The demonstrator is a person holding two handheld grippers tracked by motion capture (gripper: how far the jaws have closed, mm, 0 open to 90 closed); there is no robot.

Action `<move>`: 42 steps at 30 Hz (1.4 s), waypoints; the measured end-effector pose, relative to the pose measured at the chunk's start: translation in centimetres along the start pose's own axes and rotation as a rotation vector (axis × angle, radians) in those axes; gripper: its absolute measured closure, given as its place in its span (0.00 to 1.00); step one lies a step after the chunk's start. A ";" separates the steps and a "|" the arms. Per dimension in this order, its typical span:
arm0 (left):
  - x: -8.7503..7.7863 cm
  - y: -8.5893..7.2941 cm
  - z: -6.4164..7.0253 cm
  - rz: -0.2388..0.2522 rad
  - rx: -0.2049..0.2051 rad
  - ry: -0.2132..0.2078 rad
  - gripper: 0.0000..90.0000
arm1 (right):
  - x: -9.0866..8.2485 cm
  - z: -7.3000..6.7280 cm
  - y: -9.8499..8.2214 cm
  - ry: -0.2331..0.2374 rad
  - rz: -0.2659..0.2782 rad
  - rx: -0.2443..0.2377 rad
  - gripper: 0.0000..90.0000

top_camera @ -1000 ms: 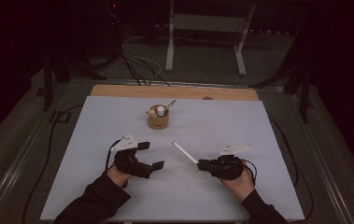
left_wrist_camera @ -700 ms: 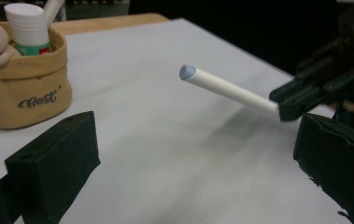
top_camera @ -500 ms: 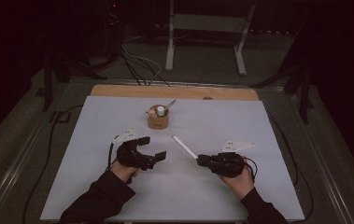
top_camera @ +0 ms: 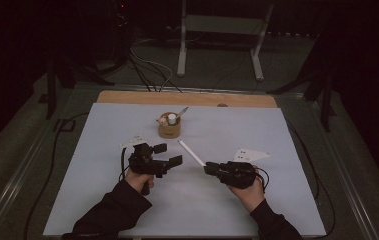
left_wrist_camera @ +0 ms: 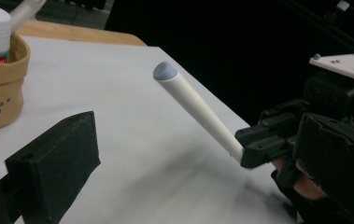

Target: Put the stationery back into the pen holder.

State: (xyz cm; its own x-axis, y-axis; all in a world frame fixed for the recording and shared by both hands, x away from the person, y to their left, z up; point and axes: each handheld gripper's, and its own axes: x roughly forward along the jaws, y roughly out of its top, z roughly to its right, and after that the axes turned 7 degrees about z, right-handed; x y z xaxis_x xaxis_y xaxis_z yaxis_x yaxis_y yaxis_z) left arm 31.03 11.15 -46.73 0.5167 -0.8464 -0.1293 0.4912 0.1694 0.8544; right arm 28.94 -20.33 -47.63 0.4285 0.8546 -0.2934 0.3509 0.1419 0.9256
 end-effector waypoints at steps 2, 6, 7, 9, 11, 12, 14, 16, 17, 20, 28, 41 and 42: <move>0.1 0.0 0.1 0.002 0.005 0.009 0.01 | 0.2 -0.1 0.1 0.020 0.024 0.008 0.88; 0.5 0.1 0.0 0.016 -0.027 0.003 0.01 | 0.5 -0.2 0.2 0.050 0.056 0.029 0.88; 0.5 0.1 -0.1 0.017 -0.033 0.000 0.01 | 0.6 -0.3 0.3 0.053 0.054 0.023 0.88; 0.6 0.1 -0.2 0.018 -0.050 -0.005 0.01 | 0.7 -0.5 0.3 0.056 0.054 0.020 0.88; 0.7 0.2 -0.4 0.022 -0.105 -0.018 0.01 | 0.8 -0.6 0.3 0.057 0.052 0.017 0.88; 0.7 0.2 -0.4 0.022 -0.105 -0.018 0.03 | 0.8 -0.6 0.3 0.057 0.052 0.017 0.88; 0.7 0.2 -0.6 0.040 -0.131 -0.016 0.07 | 0.9 -0.6 0.3 0.062 0.050 0.014 0.88; 0.7 0.3 -0.6 0.041 -0.146 -0.013 0.09 | 0.9 -0.6 0.2 0.068 0.050 0.016 0.88; 0.7 0.2 -0.7 0.049 -0.167 -0.006 0.14 | 0.9 -0.6 0.2 0.067 0.049 0.015 0.88; 0.9 0.2 -0.7 0.049 -0.193 -0.011 0.20 | 0.9 -0.6 0.1 0.074 0.050 0.017 0.88; 1.2 -0.2 -1.2 0.069 -0.289 -0.043 0.53 | 1.0 -0.8 0.1 0.086 0.045 0.013 0.88; 1.2 -0.1 -0.8 0.095 -0.303 -0.153 0.87 | 1.3 -0.9 0.1 0.105 0.021 -0.012 0.88; 1.2 -0.1 -0.6 0.096 -0.294 -0.157 0.87 | 1.3 -0.9 0.1 0.107 0.018 -0.017 0.88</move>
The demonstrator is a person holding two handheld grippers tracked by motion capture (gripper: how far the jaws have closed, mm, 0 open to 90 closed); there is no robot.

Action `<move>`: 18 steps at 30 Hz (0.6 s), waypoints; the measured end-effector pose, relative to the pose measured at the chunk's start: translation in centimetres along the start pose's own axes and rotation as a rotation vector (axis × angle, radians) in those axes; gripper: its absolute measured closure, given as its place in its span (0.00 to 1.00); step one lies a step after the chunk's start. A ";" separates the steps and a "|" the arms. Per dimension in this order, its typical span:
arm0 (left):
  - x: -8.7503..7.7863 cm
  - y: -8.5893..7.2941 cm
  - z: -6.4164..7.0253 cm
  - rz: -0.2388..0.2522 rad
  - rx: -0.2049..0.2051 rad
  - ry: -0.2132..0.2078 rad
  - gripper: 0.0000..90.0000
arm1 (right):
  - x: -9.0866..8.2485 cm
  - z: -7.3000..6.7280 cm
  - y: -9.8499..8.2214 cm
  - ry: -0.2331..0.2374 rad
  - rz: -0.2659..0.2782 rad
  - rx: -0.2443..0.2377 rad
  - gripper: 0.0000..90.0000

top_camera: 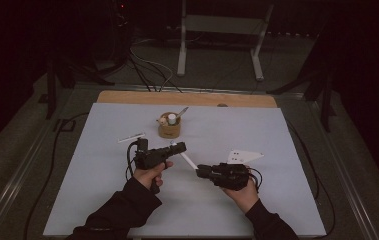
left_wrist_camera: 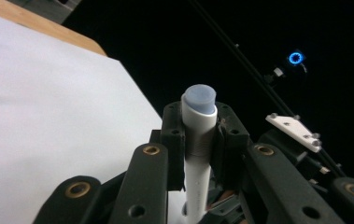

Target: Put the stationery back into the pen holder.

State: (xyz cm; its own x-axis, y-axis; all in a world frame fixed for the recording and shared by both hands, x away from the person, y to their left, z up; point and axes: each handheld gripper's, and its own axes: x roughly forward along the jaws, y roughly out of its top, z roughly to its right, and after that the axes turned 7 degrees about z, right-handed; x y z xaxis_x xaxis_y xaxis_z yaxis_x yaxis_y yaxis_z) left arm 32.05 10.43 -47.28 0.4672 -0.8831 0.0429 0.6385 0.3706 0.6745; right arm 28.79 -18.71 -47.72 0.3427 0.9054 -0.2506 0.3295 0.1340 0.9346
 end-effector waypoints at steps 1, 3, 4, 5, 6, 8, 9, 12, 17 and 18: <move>0.0 0.0 0.2 -0.001 0.015 -0.006 0.88 | 0.0 0.0 0.0 0.000 -0.002 -0.006 0.87; 0.1 0.0 0.6 -0.001 0.065 0.007 0.88 | 0.1 0.1 -0.2 0.007 0.001 -0.012 0.82; 0.1 0.0 0.6 -0.001 0.065 0.007 0.88 | 0.1 0.1 -0.3 0.014 0.013 -0.020 0.76; 0.1 0.1 0.9 -0.001 0.107 0.021 0.88 | 0.1 0.1 -0.3 0.014 0.014 -0.020 0.73; 0.0 0.2 0.9 -0.004 0.114 0.024 0.88 | 0.0 0.1 -0.2 0.008 0.004 -0.019 0.67; 0.0 0.3 0.9 -0.008 0.121 0.025 0.88 | 0.1 -0.1 -0.2 -0.010 -0.013 -0.022 0.58; 0.0 0.5 1.1 -0.016 0.146 0.035 0.88 | 0.1 -0.1 -0.1 -0.025 -0.028 -0.029 0.53; 0.0 0.5 1.3 -0.023 0.170 0.041 0.88 | 0.1 -0.1 -0.1 -0.022 -0.034 -0.010 0.43; -0.2 0.9 1.8 -0.038 0.221 0.062 0.88 | 0.1 0.0 -0.1 -0.023 -0.049 -0.001 0.39; -0.2 1.0 1.9 -0.041 0.236 0.067 0.88 | 0.1 -0.1 -0.1 -0.027 -0.056 0.001 0.35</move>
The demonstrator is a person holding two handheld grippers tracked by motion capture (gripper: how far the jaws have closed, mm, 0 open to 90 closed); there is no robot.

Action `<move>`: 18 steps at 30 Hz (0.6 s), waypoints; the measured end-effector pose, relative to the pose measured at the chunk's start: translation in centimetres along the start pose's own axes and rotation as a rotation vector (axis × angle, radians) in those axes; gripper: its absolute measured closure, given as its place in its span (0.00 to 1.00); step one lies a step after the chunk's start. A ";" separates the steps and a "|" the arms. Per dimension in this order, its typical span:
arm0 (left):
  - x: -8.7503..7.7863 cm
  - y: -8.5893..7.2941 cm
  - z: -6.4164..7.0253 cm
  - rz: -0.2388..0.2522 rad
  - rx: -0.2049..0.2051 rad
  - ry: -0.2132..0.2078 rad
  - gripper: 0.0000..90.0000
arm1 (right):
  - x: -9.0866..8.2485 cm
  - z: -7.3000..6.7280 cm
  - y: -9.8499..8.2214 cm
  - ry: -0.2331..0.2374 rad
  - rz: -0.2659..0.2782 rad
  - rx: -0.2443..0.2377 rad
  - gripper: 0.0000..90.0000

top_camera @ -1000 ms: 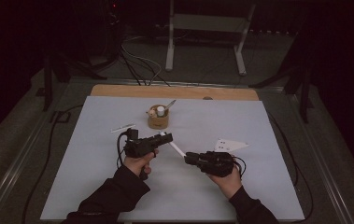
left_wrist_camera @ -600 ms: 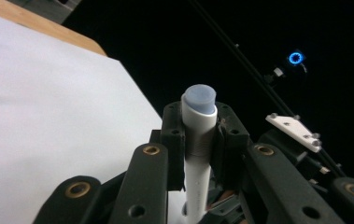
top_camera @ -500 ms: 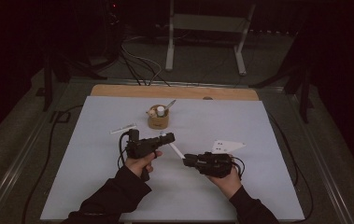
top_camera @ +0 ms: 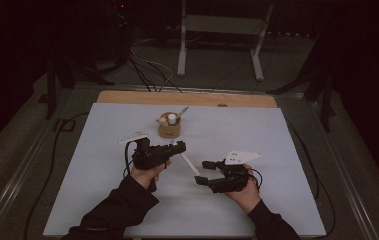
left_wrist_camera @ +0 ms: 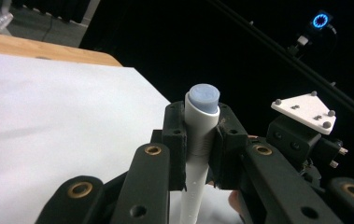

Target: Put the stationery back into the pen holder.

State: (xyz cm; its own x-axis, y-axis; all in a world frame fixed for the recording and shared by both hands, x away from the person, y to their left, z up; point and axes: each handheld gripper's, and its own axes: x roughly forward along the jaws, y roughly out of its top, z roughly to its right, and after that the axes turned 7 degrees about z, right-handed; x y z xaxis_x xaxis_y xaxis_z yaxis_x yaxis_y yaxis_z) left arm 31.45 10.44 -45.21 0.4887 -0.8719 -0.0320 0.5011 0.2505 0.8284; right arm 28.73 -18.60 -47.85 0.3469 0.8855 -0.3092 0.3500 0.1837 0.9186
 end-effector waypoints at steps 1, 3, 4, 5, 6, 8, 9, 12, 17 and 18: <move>-0.1 0.2 0.1 -0.006 0.021 0.004 0.88 | 0.0 0.0 0.0 0.006 -0.003 0.002 0.24; -0.1 0.4 0.2 -0.006 0.035 0.005 0.88 | 0.0 -0.1 0.0 0.004 -0.006 0.005 0.20; -0.2 0.6 0.3 -0.005 0.054 0.002 0.88 | 0.0 -0.1 -0.1 0.007 -0.012 0.002 0.17; -0.2 0.7 0.3 -0.007 0.064 0.004 0.88 | -0.1 -0.1 -0.1 0.024 -0.023 -0.004 0.15; -0.3 0.8 0.4 -0.008 0.075 0.005 0.88 | -0.1 -0.1 -0.1 0.030 -0.025 -0.008 0.13; -0.3 1.1 0.5 -0.015 0.094 0.007 0.88 | -0.3 0.0 -0.2 0.046 -0.027 -0.004 0.10; -0.3 1.1 0.5 -0.015 0.094 0.007 0.88 | -0.3 0.0 -0.2 0.046 -0.027 -0.004 0.10; -0.3 1.8 0.8 -0.019 0.123 0.014 0.88 | -0.5 0.0 -0.2 0.044 -0.045 -0.010 0.03; -0.4 2.7 1.0 -0.027 0.169 0.032 0.88 | -0.9 0.0 -0.3 0.041 -0.039 -0.009 0.01; -0.4 2.9 1.0 -0.028 0.170 0.036 0.88 | -1.0 0.1 -0.3 0.036 -0.036 -0.004 0.01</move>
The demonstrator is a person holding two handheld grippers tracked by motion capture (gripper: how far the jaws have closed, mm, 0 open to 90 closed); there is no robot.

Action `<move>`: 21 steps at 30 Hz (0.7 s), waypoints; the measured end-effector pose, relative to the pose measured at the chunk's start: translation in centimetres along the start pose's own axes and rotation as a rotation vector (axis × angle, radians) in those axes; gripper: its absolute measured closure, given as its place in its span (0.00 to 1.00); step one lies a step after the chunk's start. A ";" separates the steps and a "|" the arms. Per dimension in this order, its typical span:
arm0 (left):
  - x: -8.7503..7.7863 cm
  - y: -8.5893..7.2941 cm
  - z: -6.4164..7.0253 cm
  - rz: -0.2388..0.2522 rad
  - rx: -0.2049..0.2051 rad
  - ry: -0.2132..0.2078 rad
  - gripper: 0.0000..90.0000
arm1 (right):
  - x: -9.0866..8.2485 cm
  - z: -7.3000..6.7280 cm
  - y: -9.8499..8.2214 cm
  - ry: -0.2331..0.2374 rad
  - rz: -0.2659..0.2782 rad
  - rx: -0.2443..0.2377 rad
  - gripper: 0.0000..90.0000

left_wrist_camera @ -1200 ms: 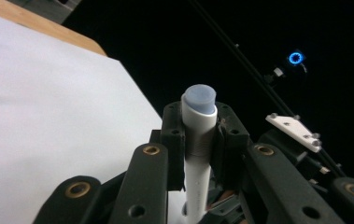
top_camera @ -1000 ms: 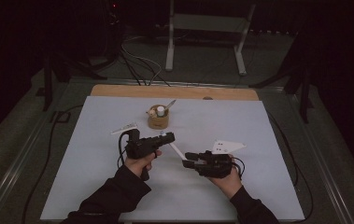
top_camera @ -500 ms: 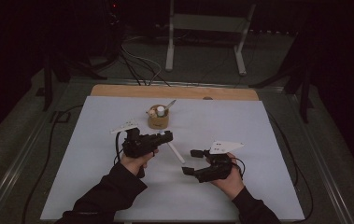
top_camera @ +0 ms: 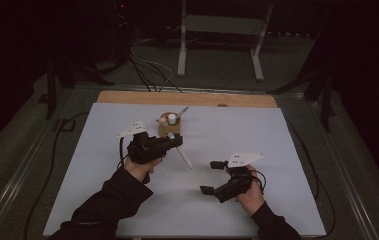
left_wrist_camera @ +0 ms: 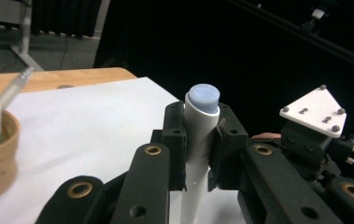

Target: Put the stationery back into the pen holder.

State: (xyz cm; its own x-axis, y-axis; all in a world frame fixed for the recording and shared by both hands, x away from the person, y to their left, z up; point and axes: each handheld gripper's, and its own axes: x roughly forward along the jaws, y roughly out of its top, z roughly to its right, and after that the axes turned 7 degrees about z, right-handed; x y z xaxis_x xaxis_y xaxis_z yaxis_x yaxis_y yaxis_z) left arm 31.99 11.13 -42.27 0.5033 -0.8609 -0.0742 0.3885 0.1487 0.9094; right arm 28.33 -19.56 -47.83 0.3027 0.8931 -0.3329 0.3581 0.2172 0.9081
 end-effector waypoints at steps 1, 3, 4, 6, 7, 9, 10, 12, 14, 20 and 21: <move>0.0 0.2 -0.1 -0.001 0.007 0.006 0.88 | -0.1 0.1 0.0 -0.002 0.000 -0.001 0.01; -0.1 0.5 -0.2 -0.005 0.017 0.016 0.88 | -0.2 0.1 -0.1 -0.011 0.010 -0.006 0.01; -0.1 0.6 -0.3 -0.003 0.019 0.020 0.88 | -0.2 0.0 -0.1 -0.016 0.013 -0.012 0.01; -0.1 1.0 -0.5 -0.002 0.025 0.031 0.88 | -0.3 -0.1 -0.1 -0.029 0.024 -0.032 0.01; -0.2 1.2 -0.7 -0.001 0.023 0.034 0.88 | -0.3 -0.1 -0.1 -0.029 0.025 -0.035 0.01; -0.1 1.6 -0.8 0.003 0.027 0.045 0.88 | -0.3 -0.2 -0.2 -0.037 0.028 -0.043 0.01; -0.1 1.8 -0.9 0.001 0.033 0.047 0.88 | -0.2 -0.2 -0.2 -0.037 0.028 -0.042 0.01; -0.1 2.3 -1.0 0.005 0.037 0.052 0.88 | -0.2 -0.2 -0.3 -0.034 0.035 -0.040 0.01; -0.1 2.8 -1.0 0.006 0.049 0.056 0.88 | -0.2 -0.2 -0.4 -0.034 0.034 -0.045 0.01; 0.1 4.3 -1.7 0.011 0.061 0.082 0.88 | -0.2 -0.2 -0.4 -0.028 0.038 -0.045 0.01; 0.1 4.5 -1.8 0.011 0.059 0.089 0.88 | -0.2 -0.2 -0.4 -0.027 0.039 -0.045 0.01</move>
State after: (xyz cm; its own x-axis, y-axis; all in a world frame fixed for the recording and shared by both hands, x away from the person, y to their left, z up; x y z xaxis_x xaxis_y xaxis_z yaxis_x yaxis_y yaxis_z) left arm 35.20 12.56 -38.97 0.5748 -0.8125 -0.0974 0.3372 0.1268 0.9328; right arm 27.97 -19.76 -48.06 0.3395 0.8903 -0.3037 0.3056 0.2009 0.9307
